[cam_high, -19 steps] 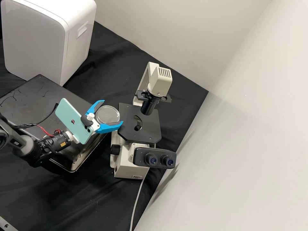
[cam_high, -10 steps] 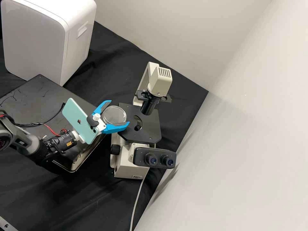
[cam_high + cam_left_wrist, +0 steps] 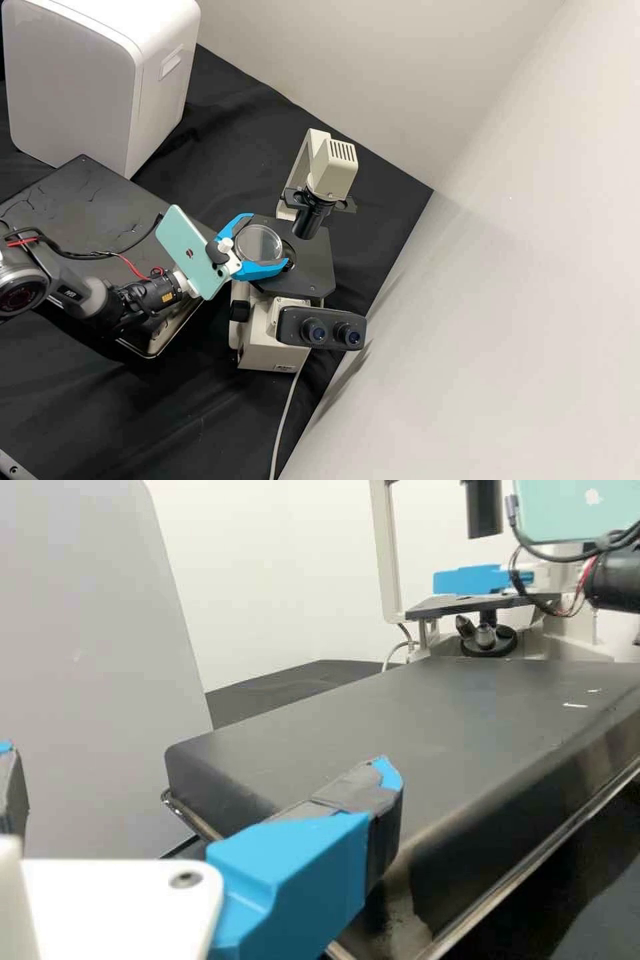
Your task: Place the petri dish on the microscope
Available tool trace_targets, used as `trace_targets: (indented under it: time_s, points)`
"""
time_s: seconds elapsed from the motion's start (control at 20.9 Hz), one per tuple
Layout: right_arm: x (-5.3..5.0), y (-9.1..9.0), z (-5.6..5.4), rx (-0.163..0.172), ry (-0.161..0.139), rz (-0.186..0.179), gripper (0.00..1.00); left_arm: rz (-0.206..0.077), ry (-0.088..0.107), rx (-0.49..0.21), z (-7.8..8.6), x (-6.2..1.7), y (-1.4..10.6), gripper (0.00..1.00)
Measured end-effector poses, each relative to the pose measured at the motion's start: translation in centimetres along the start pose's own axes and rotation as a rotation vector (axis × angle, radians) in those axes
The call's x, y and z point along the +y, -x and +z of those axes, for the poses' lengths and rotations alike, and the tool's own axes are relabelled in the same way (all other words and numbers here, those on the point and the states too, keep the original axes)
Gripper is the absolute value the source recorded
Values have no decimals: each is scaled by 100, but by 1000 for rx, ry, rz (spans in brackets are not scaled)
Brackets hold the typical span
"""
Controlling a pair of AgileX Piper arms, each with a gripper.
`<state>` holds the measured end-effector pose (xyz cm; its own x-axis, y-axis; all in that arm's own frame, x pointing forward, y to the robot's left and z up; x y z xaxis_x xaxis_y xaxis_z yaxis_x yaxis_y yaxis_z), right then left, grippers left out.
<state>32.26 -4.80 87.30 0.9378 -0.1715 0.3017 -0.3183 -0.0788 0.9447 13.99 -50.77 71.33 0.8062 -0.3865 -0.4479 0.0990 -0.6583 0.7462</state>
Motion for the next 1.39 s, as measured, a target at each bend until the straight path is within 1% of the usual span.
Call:
trace_targets:
  time_s: [0.1,0.43,0.57,0.62,0.77,0.91,1.01,1.29,1.39]
  points:
    - [-14,-78,8,4,1,3,0,-7,-1,1,-1,-13,-4,100]
    - [-52,-154,46,-4,15,-4,0,-12,-2,1,-1,-22,-7,100]
    - [-67,-204,58,-9,16,-8,0,-17,-3,-1,4,-30,-9,100]
    - [-68,-234,55,-6,15,-6,0,-16,-2,0,3,-30,-9,100]
    - [-88,-334,67,-7,35,-8,0,-17,-2,-2,7,-30,-9,100]
    - [-123,-381,108,-12,37,-12,0,-17,-2,-6,14,-31,-8,100]
    - [-107,-404,125,-10,38,-1,0,-17,-2,-6,14,-31,-8,100]
    - [-45,-407,173,-23,40,14,0,-19,-2,-6,14,-33,-9,100]
    - [-47,-408,183,-22,40,17,0,-19,-2,-6,14,-33,-9,100]
